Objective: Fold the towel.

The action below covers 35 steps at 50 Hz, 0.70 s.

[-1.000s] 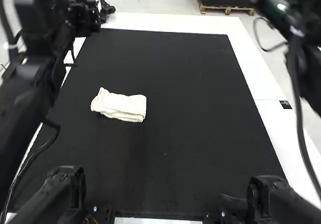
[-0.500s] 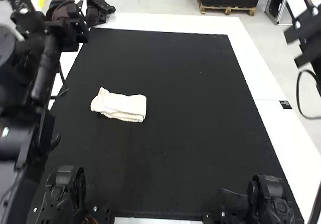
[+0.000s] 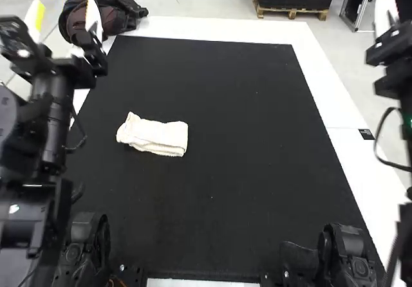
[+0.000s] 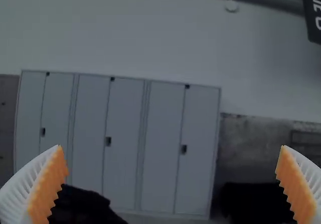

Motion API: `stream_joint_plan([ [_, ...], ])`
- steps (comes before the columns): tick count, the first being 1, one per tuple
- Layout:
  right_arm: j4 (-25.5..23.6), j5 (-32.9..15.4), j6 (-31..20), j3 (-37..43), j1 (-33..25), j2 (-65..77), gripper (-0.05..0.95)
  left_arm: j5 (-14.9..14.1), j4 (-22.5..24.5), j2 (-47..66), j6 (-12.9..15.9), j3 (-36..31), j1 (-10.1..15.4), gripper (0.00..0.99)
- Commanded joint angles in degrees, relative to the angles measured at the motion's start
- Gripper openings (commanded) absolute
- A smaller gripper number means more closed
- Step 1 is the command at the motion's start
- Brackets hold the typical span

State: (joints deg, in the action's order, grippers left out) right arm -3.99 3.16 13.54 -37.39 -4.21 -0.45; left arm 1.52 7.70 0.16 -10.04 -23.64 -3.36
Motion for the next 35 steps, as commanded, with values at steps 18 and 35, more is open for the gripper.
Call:
stream_joint_plan([
  [18, 18.05, -11.16, -11.96, 28.69, -0.71, 0.18, 0.92, 1.03, 19.89, -0.34, 13.91, 22.41, 0.37, 0.970],
  [35, 12.78, -7.99, -22.15, 37.21, -0.80, 0.18, 0.92, 1.73, -4.10, -0.43, 4.77, 23.55, 0.19, 0.970],
])
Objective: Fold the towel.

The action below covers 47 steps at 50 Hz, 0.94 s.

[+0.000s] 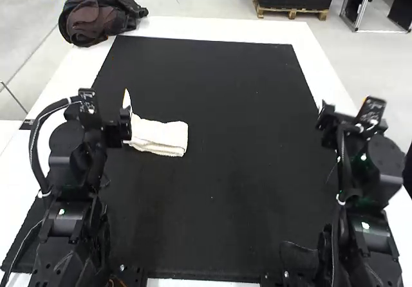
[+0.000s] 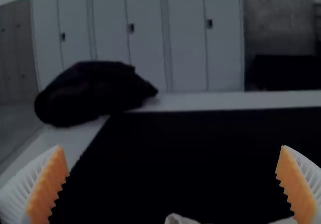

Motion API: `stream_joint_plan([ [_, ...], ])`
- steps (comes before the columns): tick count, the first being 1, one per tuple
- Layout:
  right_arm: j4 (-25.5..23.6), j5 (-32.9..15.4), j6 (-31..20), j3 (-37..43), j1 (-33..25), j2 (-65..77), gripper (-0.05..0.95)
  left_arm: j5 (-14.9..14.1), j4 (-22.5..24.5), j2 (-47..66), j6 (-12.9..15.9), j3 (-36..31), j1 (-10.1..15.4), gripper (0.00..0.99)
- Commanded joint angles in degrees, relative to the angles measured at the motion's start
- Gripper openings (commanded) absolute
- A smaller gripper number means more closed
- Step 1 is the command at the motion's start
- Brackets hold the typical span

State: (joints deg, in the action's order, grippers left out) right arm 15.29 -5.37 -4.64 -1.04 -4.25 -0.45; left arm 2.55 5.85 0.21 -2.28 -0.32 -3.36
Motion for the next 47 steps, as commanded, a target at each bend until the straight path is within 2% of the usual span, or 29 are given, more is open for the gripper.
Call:
stream_joint_plan([
  [1, -8.52, 0.53, -4.06, 0.95, -0.76, 0.18, 0.92, 0.71, -3.12, -0.47, -2.99, 0.23, 0.19, 0.970],
  [3, -12.12, 0.62, -4.94, 0.95, -0.76, 0.27, 0.92, 0.71, -4.97, -0.47, -3.25, 0.23, 0.19, 0.970],
  [10, -13.09, 1.67, -5.29, 0.95, -0.76, 0.27, 0.92, 0.71, -5.23, -0.38, -3.34, 0.32, 0.37, 0.970],
  [16, -15.20, 7.04, -5.37, 1.04, -0.67, 0.27, 0.92, 0.71, -5.23, -0.38, -3.25, 0.23, 0.10, 0.970],
  [47, -15.38, 7.21, -5.37, 0.95, -0.58, 0.27, 0.92, 0.71, -5.23, -0.47, -3.25, 0.23, 0.10, 0.970],
])
